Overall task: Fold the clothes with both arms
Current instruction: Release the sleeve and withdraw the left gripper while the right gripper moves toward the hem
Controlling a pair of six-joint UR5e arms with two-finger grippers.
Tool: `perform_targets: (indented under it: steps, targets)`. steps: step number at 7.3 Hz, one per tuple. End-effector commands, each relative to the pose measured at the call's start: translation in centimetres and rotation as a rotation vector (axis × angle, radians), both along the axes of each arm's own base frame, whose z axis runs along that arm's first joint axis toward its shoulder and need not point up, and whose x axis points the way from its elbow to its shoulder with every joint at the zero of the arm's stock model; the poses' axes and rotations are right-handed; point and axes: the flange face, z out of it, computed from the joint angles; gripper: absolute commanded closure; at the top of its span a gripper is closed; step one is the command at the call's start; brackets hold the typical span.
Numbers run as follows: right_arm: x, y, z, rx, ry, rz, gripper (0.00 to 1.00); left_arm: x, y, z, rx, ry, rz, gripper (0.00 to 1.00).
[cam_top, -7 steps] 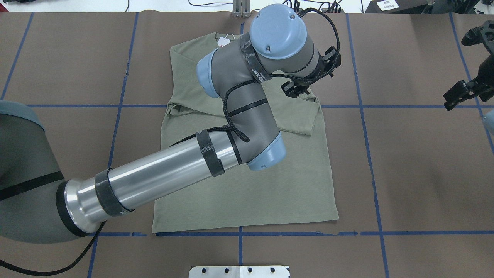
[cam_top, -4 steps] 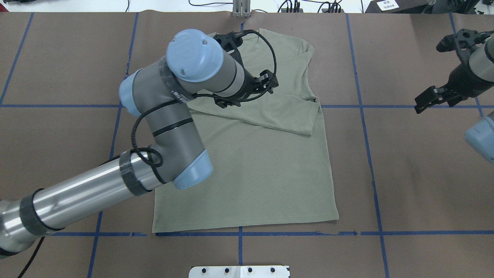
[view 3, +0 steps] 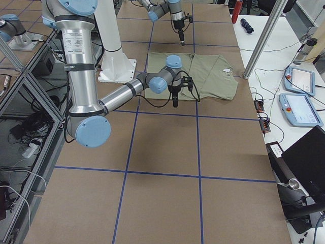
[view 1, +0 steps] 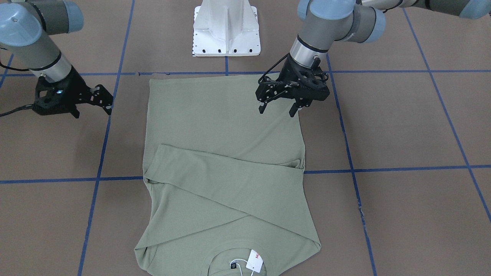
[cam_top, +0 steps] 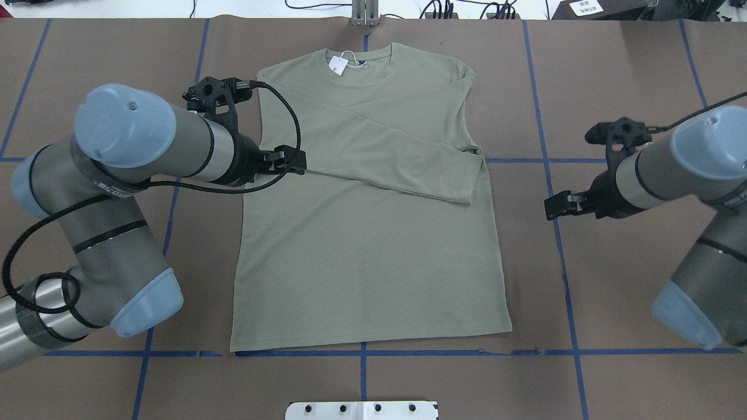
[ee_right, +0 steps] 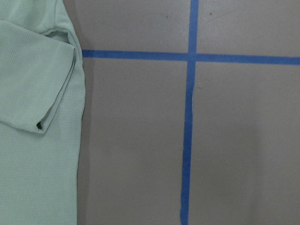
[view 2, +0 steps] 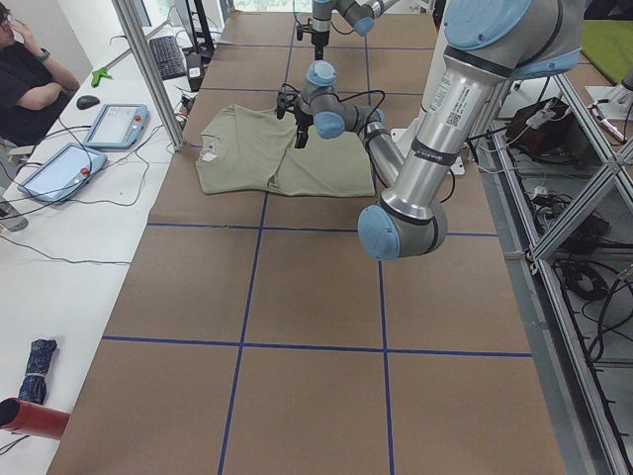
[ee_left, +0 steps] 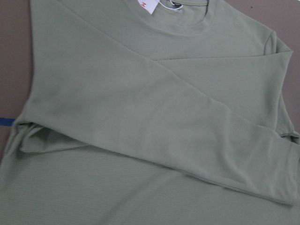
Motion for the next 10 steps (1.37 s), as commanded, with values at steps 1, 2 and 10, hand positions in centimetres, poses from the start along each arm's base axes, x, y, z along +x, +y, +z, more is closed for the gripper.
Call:
perform_targets:
  steps: [1,2,10]
  targets:
    - [-6.2,8.9,-2.4,-0.029,-0.035,0.064,0.00,-1.8,1.1,0.8,-0.002,-0.018,0.001,0.00]
    - [-8.7,11.9,-3.0,-0.042,-0.039,0.065,0.00,-2.3,1.5,1.2,-0.001,-0.019,-0.001,0.00]
    - [-14.6,14.5,-1.0,-0.077,0.012,-0.012,0.07,-2.5,1.7,1.0,0.000,-0.014,-0.002,0.00]
